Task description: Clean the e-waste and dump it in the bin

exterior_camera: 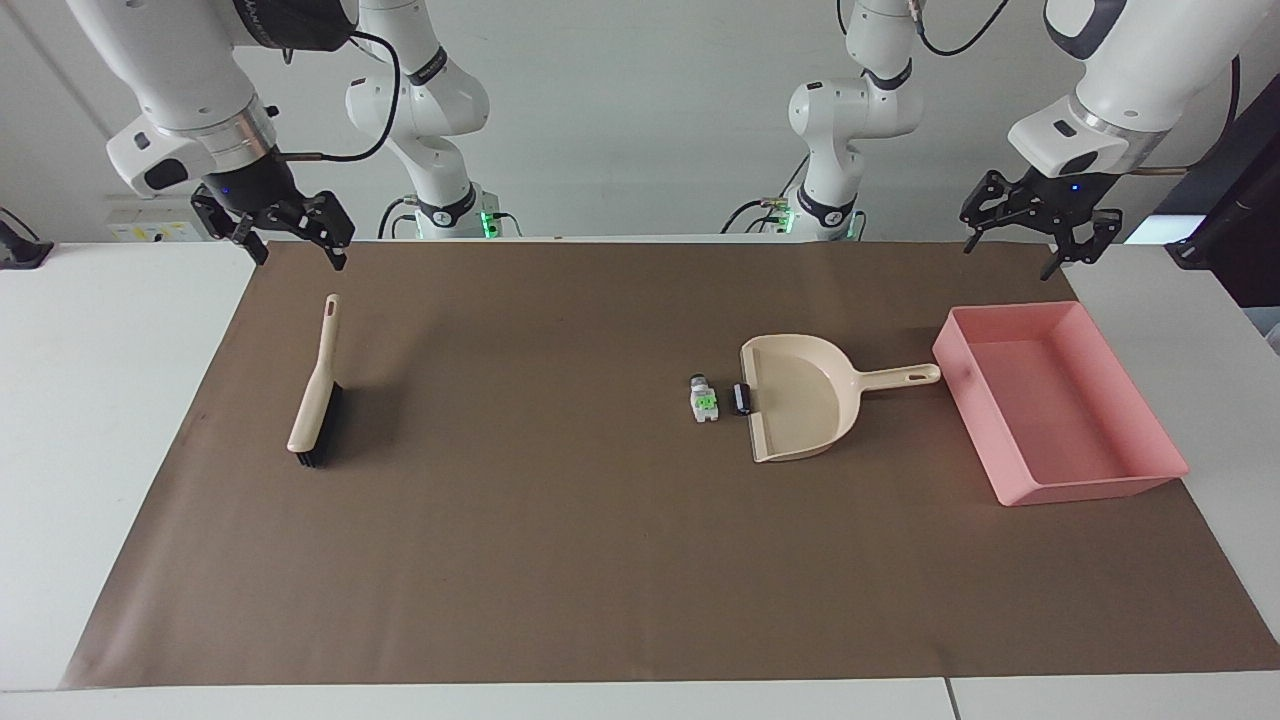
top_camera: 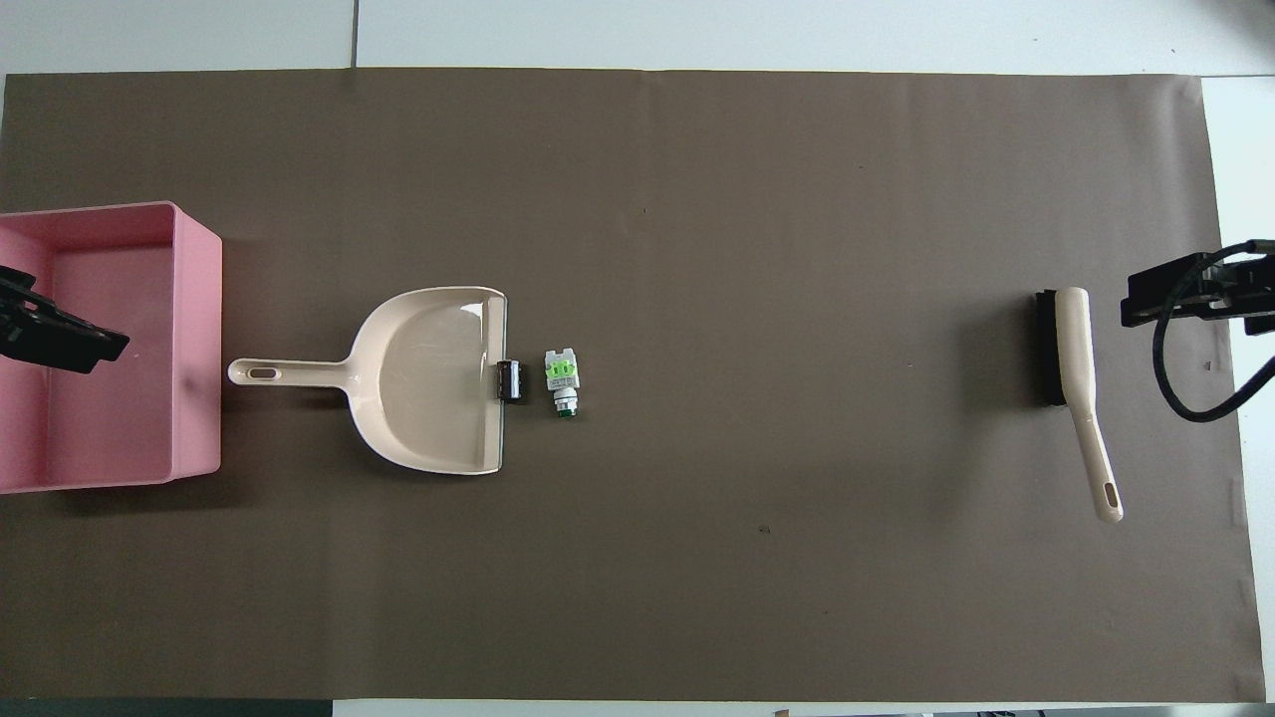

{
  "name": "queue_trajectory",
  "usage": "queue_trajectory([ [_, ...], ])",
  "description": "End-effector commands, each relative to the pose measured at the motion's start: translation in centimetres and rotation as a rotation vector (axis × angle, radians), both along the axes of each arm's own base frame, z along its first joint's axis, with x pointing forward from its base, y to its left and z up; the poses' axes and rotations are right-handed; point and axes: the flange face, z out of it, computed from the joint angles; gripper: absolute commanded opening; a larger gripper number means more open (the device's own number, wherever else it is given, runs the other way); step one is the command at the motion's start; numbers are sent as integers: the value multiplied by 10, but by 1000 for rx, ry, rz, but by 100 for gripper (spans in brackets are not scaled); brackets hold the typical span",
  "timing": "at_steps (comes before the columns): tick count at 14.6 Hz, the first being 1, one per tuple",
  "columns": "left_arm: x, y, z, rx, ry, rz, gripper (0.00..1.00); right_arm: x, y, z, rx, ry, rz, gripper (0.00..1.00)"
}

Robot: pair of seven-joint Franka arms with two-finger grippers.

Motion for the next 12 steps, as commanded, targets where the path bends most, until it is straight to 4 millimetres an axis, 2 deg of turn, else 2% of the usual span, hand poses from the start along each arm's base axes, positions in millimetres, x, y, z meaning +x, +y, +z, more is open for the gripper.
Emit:
queue_trajectory([
  [1, -11, -1, -8, 8, -2, -269, 98, -9, -14, -6, 0, -4, 8, 100],
  [2, -11, -2, -14, 5, 10, -334, 98, -13, -19, -11, 1, -11, 10, 100],
  [3, -9, -8, -23, 4, 6, -401, 98, -16, -35, -24, 3, -7, 2, 100],
  [4, -9, -13, -32, 6, -4, -455, 98, -22, -41, -38, 6, -21, 17, 100],
  [6, -8, -29, -53, 8, -19, -586, 98, -32, -45, -73, 7, -35, 27, 100],
  [7, -7, -32, -65, 15, -16, -633, 98, -35, -54, -91, 7, -38, 36, 100],
  [8, -7, -33, -81, 34, -1, -684, 97, -35, -59, -112, 11, -25, 67, 100],
  [9, -4, -42, -98, 53, -3, -720, 98, -36, -68, -134, 12, -20, 84, 100],
  [11, -2, -57, -143, 68, 2, -755, 98, -41, -87, -174, 12, -30, 94, 100],
  [12, -4, -56, -163, 86, 16, -768, 97, -44, -88, -191, 12, -32, 95, 100],
])
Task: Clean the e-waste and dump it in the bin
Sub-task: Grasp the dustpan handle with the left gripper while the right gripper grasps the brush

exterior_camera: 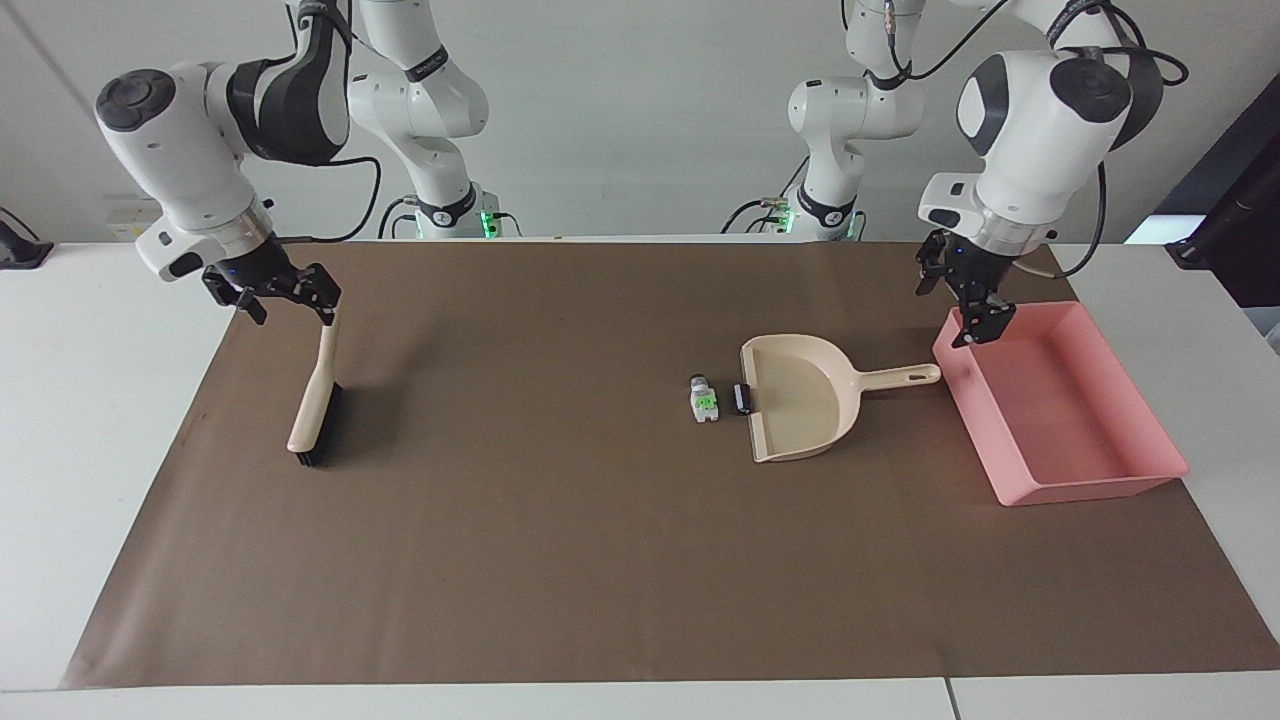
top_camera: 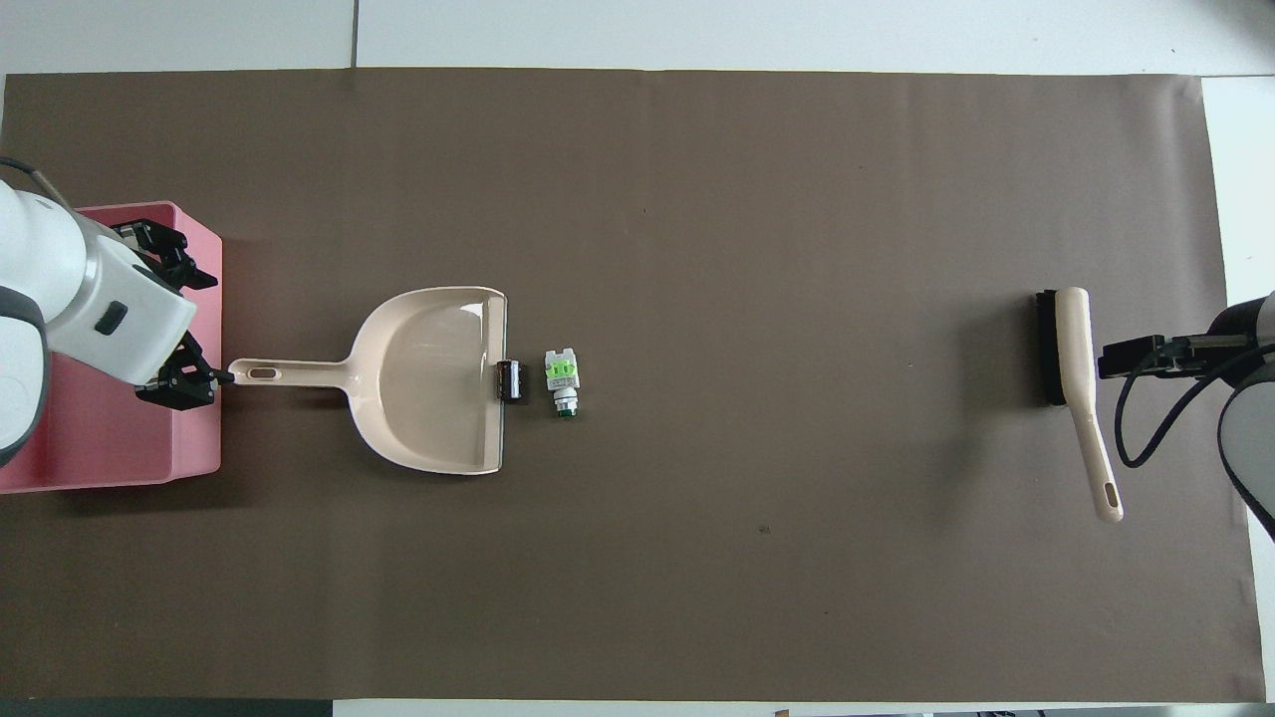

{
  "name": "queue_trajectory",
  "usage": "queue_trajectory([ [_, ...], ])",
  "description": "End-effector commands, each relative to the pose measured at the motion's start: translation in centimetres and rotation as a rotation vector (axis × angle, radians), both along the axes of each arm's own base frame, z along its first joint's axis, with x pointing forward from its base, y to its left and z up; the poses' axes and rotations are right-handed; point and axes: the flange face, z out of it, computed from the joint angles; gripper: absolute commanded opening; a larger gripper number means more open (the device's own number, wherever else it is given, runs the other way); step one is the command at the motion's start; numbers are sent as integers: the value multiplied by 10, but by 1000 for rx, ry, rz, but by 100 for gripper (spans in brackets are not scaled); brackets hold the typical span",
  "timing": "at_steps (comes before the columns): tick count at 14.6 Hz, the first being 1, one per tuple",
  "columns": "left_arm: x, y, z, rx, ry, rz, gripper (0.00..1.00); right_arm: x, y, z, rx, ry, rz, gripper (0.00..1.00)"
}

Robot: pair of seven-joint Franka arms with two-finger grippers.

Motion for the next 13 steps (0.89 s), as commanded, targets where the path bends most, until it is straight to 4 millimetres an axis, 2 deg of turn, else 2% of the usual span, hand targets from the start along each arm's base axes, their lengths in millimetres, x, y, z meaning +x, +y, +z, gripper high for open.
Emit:
queue_trajectory([
  [1, -9, -2, -56, 62, -3, -72, 97, -20, -7, -45, 1, -3, 25, 100],
  [3, -8, -10, -88, 91, -17, -111, 96, -33, -20, -72, 6, 12, 13, 100],
  [5, -8, -14, -114, 107, -17, -109, 96, -41, -20, -88, 8, 14, 14, 100],
  [7, -17, -19, -134, 111, -18, -103, 95, -48, -28, -103, 9, 16, -5, 100],
  [10, -26, -27, -159, 127, -50, -83, 94, -55, -29, -119, 22, 37, -15, 100],
  [13, -27, -31, -163, 151, -58, -96, 93, -60, -31, -123, 27, 46, -25, 100],
])
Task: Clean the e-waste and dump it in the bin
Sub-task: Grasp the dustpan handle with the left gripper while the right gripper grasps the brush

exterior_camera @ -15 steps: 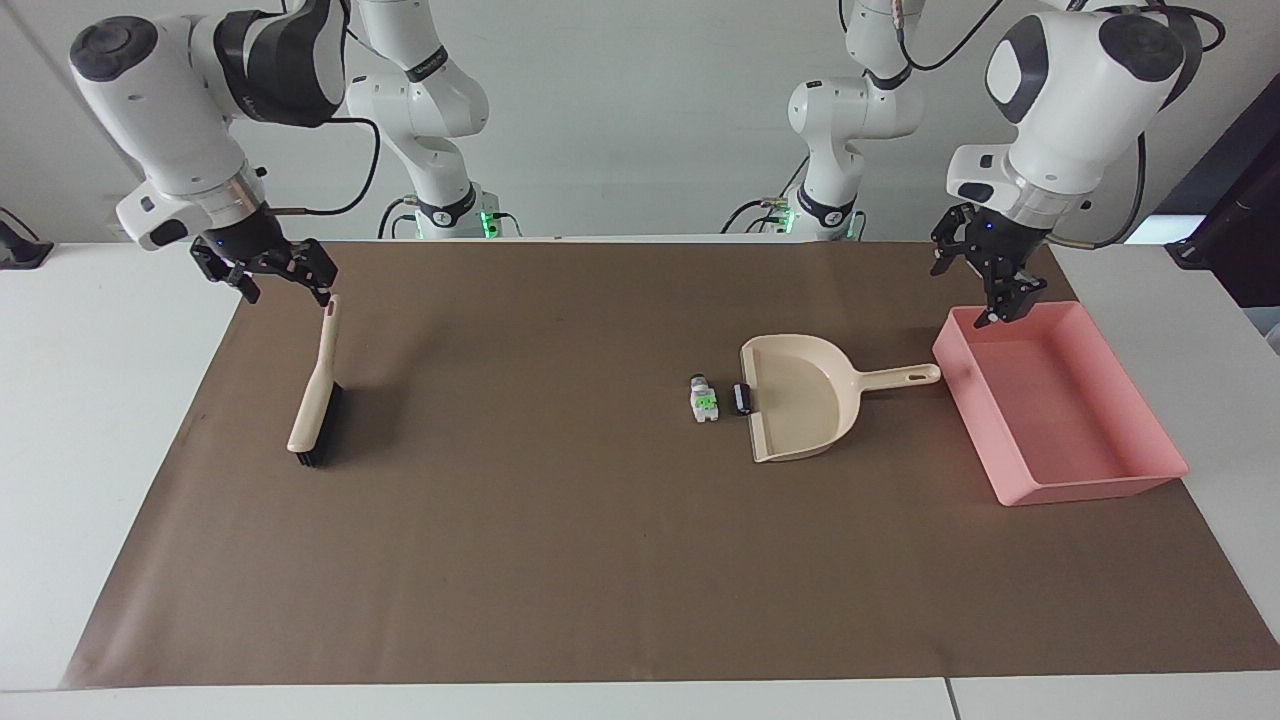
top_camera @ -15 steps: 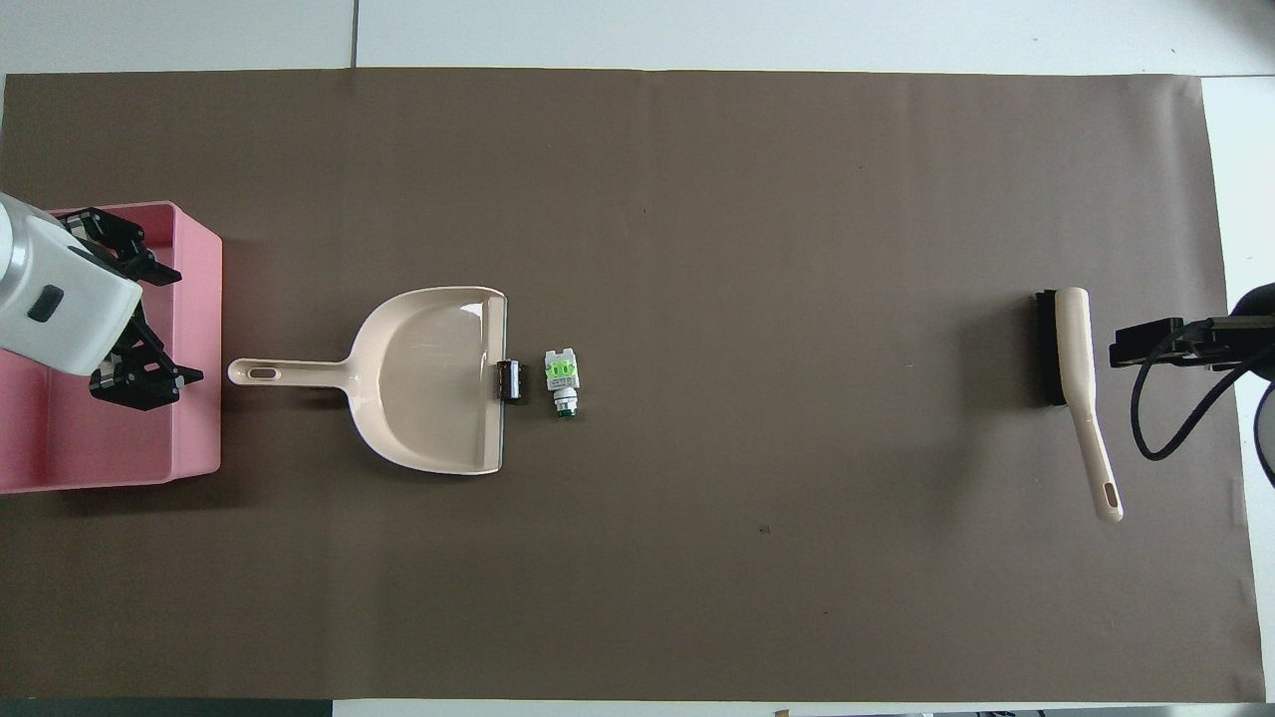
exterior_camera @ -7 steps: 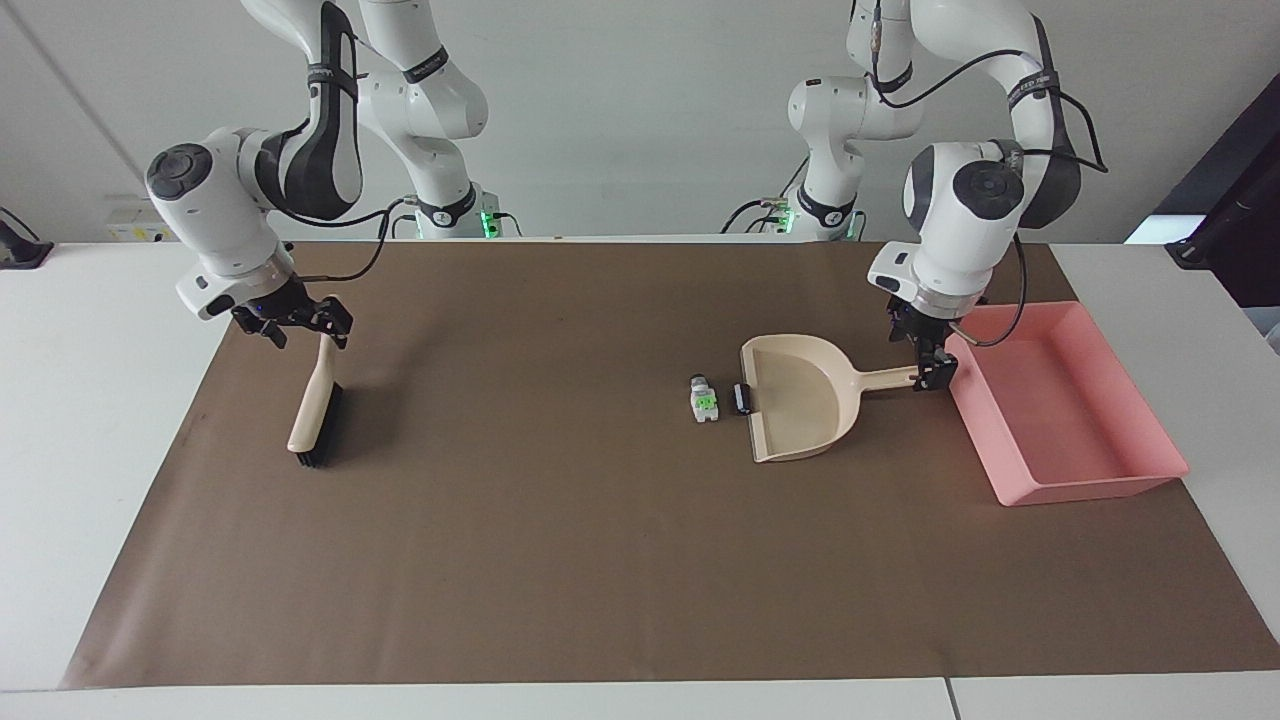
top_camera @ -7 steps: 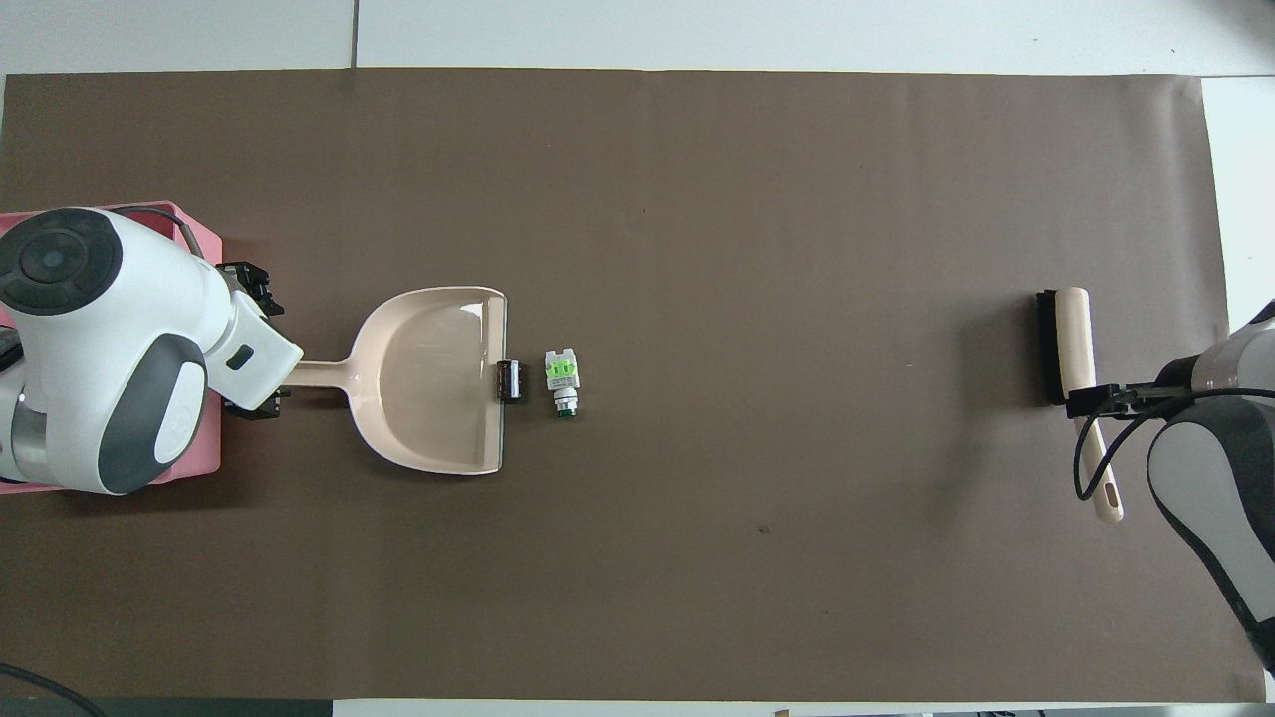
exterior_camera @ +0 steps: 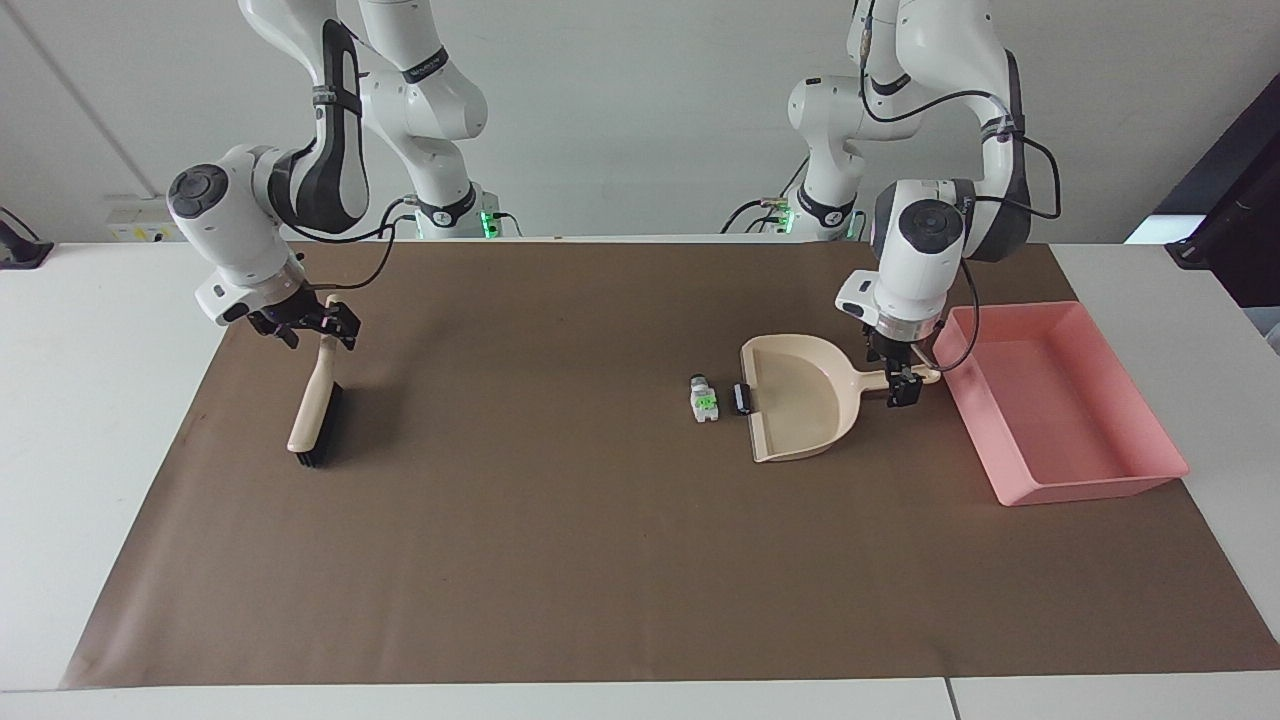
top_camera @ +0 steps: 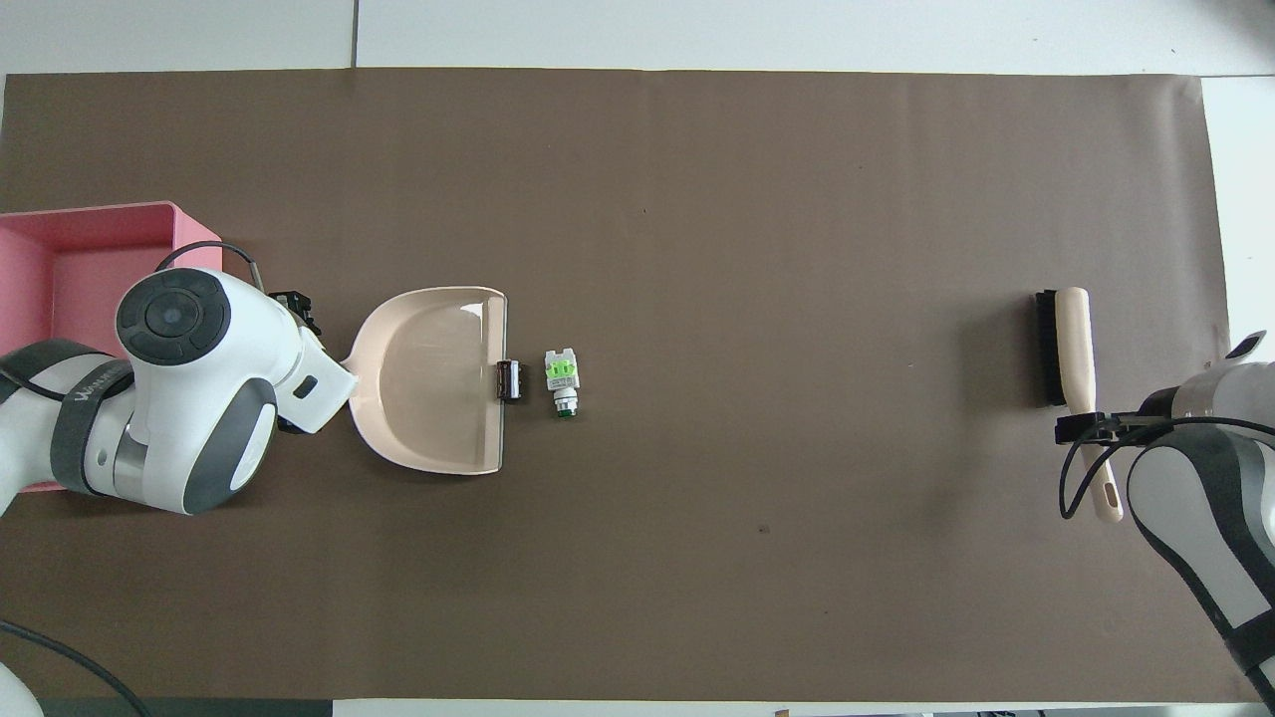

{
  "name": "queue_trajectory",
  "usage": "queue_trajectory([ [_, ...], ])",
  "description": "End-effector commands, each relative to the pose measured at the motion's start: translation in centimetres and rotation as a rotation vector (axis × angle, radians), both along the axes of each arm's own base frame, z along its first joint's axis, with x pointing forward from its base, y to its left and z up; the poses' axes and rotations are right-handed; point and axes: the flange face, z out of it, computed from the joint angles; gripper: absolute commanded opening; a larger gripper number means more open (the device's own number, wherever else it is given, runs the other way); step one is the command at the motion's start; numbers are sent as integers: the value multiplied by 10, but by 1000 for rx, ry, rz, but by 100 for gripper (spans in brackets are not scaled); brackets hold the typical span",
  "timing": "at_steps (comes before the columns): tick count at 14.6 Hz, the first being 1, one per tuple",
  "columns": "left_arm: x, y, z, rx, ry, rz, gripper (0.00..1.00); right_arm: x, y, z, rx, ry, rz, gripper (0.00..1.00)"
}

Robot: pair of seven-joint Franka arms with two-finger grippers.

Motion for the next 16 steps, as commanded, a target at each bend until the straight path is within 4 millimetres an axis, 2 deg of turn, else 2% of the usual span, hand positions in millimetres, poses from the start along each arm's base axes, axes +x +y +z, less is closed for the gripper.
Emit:
queue_trajectory([
  [1, -4, -3, -1, 15, -27, 5, 92, -7, -3, -4, 9, -10, 7, 99],
  [5, -7, -4, -4, 18, -19, 18, 89, -12, -2, -8, 15, 0, 16, 93],
  [8, -7, -5, -8, 19, -14, 17, 88, -12, -2, -8, 15, 0, 18, 78],
  [9, -7, -5, -8, 19, -13, 17, 84, -12, -2, -8, 15, 0, 18, 73],
  [11, -3, -6, -4, 12, -31, 12, 69, -11, 0, -8, 15, 0, 22, 61],
  [12, -3, -6, -4, 13, -29, 6, 56, -11, 0, -8, 15, 0, 22, 49],
  [13, -3, -6, -5, 15, -22, -2, 39, -11, 2, -8, 15, 3, 27, 22],
  [14, -4, -8, -4, 14, -25, -5, 34, -10, 3, -8, 17, 4, 17, 0],
  [15, -3, -8, -4, 16, -20, -7, 19, -10, 3, -6, 25, 5, 17, 0],
  [16, -3, -7, -4, 16, -22, -6, 16, -8, 4, -5, 28, 9, 20, 0],
])
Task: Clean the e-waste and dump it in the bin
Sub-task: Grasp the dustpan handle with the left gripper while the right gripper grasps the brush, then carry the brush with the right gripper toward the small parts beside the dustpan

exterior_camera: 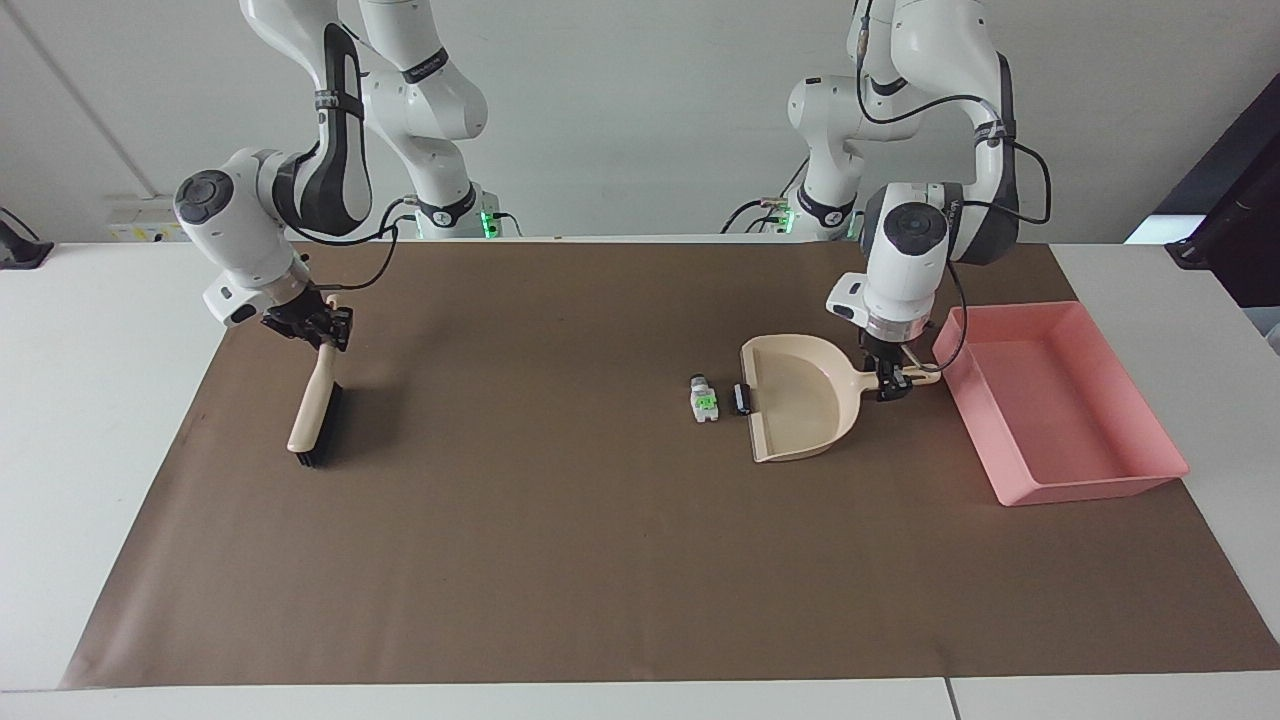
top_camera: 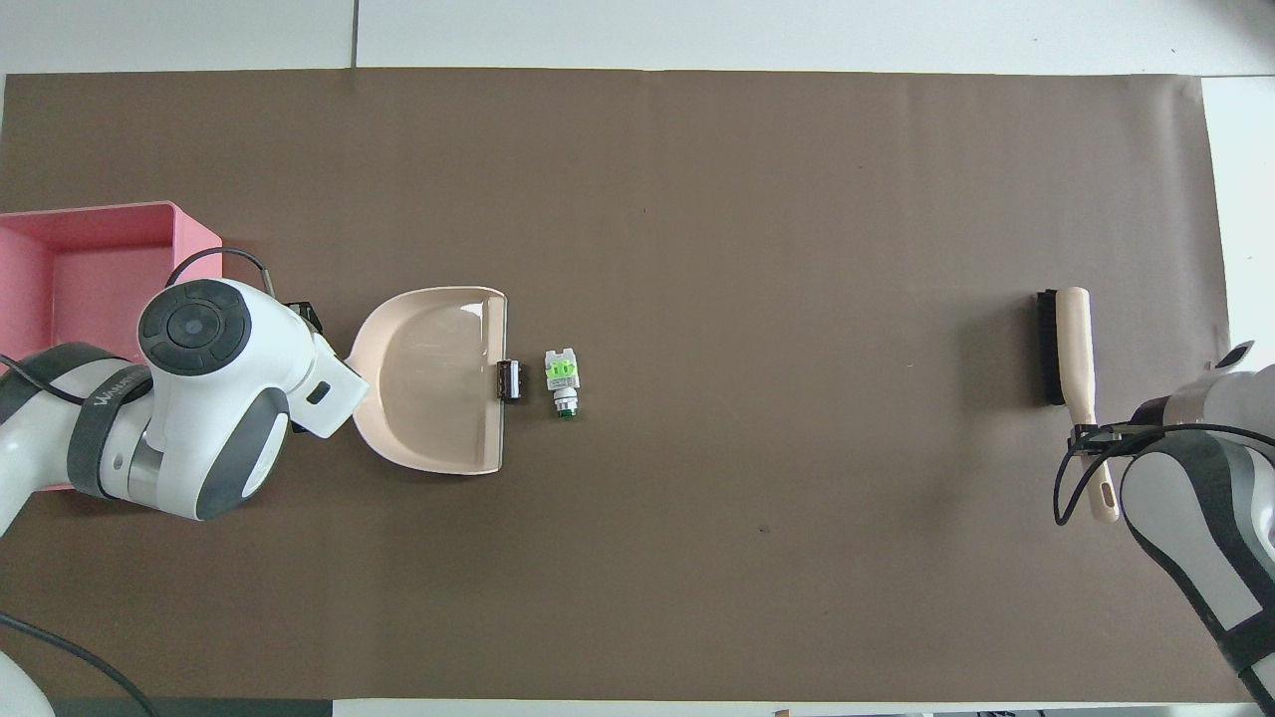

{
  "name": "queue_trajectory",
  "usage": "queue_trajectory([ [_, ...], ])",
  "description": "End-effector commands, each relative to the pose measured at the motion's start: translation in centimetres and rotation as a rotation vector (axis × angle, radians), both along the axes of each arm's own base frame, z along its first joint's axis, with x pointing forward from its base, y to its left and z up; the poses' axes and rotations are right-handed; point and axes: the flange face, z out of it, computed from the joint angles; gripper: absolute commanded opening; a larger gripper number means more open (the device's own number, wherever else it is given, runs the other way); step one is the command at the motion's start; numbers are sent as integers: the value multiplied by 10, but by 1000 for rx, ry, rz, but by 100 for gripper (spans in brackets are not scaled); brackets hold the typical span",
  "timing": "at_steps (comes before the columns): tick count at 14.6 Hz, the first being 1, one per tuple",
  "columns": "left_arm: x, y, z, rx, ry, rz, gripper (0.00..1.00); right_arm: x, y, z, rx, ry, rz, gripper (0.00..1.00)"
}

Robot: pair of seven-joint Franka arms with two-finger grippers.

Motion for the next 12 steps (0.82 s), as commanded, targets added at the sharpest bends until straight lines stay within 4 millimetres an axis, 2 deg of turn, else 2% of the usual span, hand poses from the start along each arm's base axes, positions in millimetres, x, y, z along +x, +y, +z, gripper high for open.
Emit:
queue_trajectory([
  [1, 0, -2, 1, 14, -13, -14, 11, 2, 7, 7, 22, -1, 25, 0],
  [3, 2, -1, 5, 17, -11, -9, 2, 16, 21, 21, 39, 30, 46, 0],
  [5, 12, 0, 26, 35, 3, 13, 0, 29, 26, 39, 43, 38, 55, 0],
  [6, 17, 2, 35, 53, 27, 30, 0, 36, 36, 49, 40, 32, 65, 0],
  [9, 20, 5, 39, 108, 80, 38, 0, 50, 100, 69, 19, 28, 61, 0],
  [12, 16, -16, 39, 195, 47, -57, 0, 49, 198, 73, -16, -3, 78, 0],
])
